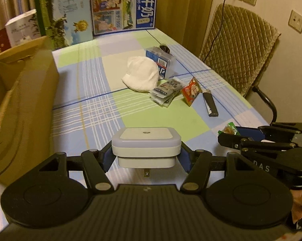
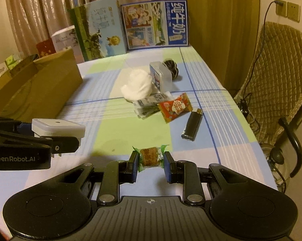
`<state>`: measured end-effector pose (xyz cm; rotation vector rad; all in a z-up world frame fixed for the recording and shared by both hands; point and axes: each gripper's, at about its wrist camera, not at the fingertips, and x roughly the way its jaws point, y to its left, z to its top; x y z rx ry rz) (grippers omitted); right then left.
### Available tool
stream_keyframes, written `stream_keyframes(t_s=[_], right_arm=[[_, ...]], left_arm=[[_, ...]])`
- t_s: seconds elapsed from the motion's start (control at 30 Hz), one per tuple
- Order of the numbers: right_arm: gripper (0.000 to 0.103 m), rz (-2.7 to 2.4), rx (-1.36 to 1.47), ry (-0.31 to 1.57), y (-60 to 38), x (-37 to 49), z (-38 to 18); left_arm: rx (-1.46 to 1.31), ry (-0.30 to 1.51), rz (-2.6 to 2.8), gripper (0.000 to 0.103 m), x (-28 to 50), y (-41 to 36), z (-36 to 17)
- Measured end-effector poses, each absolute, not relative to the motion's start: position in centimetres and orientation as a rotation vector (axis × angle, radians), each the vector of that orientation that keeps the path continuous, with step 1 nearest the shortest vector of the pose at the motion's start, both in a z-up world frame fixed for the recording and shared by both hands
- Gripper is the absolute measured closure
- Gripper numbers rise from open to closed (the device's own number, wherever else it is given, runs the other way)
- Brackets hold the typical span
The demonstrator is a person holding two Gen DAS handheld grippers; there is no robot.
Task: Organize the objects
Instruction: 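Carry the candy and adapter over the cardboard box with both tools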
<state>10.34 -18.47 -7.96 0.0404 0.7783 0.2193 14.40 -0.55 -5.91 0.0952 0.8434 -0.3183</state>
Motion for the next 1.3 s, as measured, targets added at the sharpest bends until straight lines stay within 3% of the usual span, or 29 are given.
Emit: stream_keyframes(t_s=[0.53, 1.3], right_arm=[[0.08, 0.303, -0.011, 0.679, -14.5, 4.3, -2.1], [0.08, 0.419, -0.058, 0.641, -9.2, 3.0, -0.1]], left_arm=[[0.061, 0.742, -0.249, 0.043, 7.0, 3.1, 0.4], [0.024, 0.67, -0.121, 0.043, 2.8, 9.6, 4.0]])
